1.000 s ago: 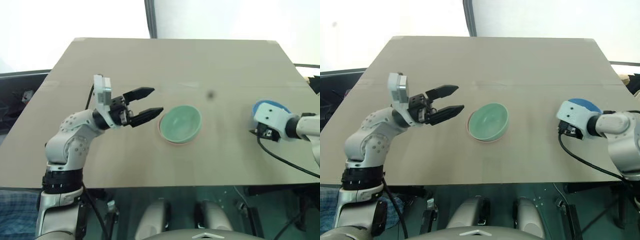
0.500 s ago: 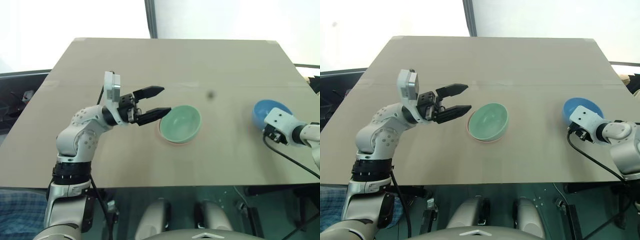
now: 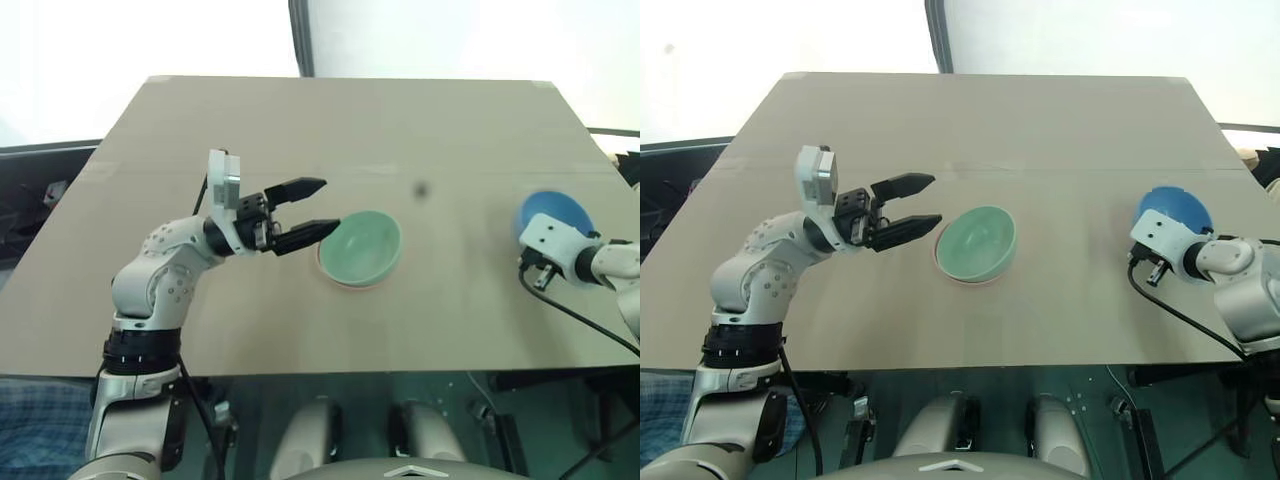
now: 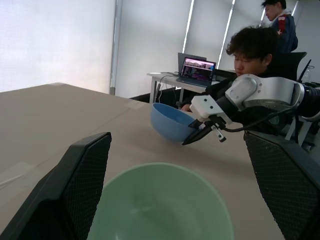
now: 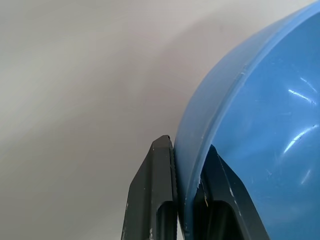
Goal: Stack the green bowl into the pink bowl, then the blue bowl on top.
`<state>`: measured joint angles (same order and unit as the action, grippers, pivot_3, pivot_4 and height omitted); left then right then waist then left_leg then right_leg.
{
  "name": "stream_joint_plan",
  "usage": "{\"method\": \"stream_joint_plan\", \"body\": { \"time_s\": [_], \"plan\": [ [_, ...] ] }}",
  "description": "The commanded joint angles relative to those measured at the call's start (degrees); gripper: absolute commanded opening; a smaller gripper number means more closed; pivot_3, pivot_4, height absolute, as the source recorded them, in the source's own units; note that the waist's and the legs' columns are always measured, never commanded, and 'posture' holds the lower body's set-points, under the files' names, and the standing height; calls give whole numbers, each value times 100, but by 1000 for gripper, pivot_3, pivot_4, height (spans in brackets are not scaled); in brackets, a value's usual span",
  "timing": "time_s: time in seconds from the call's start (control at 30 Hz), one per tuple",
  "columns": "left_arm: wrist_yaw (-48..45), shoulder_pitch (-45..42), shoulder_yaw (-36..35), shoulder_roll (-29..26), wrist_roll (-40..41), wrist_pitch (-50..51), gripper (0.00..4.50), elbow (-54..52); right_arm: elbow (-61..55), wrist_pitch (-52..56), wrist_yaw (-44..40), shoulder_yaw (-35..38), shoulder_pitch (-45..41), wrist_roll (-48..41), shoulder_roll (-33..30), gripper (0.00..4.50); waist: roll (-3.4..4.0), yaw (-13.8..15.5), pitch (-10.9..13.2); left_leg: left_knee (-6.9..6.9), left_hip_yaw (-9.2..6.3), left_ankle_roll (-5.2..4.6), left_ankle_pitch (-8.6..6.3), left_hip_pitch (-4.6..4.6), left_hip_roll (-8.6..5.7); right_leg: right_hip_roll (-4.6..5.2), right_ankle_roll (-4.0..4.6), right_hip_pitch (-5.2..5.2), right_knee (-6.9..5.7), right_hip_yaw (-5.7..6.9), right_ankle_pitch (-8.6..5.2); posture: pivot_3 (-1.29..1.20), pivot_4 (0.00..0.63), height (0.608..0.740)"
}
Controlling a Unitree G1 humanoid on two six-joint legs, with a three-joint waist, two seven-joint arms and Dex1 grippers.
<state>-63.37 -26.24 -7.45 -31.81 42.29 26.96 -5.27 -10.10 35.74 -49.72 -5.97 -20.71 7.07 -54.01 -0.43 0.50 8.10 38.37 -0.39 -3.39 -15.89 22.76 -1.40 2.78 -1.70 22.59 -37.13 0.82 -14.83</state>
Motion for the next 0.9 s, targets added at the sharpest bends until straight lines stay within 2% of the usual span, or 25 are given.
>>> {"method": "stream_joint_plan", "body": {
  "time_s": [0.03, 0.2, 0.37, 0.53, 0.73, 0.8, 0.83, 0.87, 0.9],
  "plan": [
    [117, 103, -303, -107, 18, -135, 4500, -215, -656, -95, -185, -25, -390, -134, 5, 109, 0, 3, 0, 0, -1, 0, 0, 0, 1, 0, 0, 0, 0, 0, 0, 0, 150, 740],
    [317, 371, -636, -356, -31, -157, 4500, -355, -1572, 423, -585, -440, -1298, -526, 359, 109, 0, 14, 0, -1, -3, 0, 0, 1, 1, 1, 0, 0, 3, 0, 0, 0, 150, 740],
    [322, 885, -966, -703, 54, -85, 4500, -636, -1968, 633, -659, -1162, -1968, -567, 890, 109, -3, 22, -1, -3, -7, 0, -1, 1, 0, 6, 1, 1, 7, 1, 0, 0, 150, 740],
    [278, 1275, -1224, -978, 121, -58, 4500, -789, -2300, 781, -725, -1845, -2218, -599, 1386, 109, -3, 31, -2, -4, -9, -1, -2, 2, -2, 10, 2, 7, 8, 3, 0, 0, 150, 740],
    [181, 1570, -1356, -1170, 106, -73, 4500, -827, -2528, 656, -871, -2329, -2254, -501, 1457, 109, -4, 10, -3, -3, -9, -1, -2, 2, -4, 13, 2, 7, 7, 5, 0, 0, 150, 740],
    [172, 1619, -1360, -1179, 103, -85, 4500, -836, -2533, 563, -915, -2434, -2233, -453, 1422, 799, -4, 14, -3, -4, -9, -1, -2, 1, -4, 13, 2, 7, 6, 5, 0, 0, 150, 740],
    [176, 1628, -1357, -1178, 106, -86, 4500, -845, -2535, 526, -943, -2470, -2221, -443, 1402, 946, -4, 16, -2, -4, -10, -1, -2, 1, -4, 13, 2, 7, 6, 6, 0, 0, 150, 740],
    [186, 1629, -1352, -1175, 116, -80, 4500, -853, -2539, 507, -957, -2484, -2212, -441, 1387, 1419, -4, 16, -2, -4, -10, -1, -2, 1, -3, 13, 2, 7, 6, 6, 0, 0, 150, 740],
    [196, 1630, -1347, -1170, 127, -71, 4500, -866, -2542, 524, -932, -2463, -2202, -442, 1391, 1704, -5, 15, -3, -4, -10, -1, -2, 1, -4, 13, 2, 7, 6, 6, 0, 0, 150, 740]
  ]
}}
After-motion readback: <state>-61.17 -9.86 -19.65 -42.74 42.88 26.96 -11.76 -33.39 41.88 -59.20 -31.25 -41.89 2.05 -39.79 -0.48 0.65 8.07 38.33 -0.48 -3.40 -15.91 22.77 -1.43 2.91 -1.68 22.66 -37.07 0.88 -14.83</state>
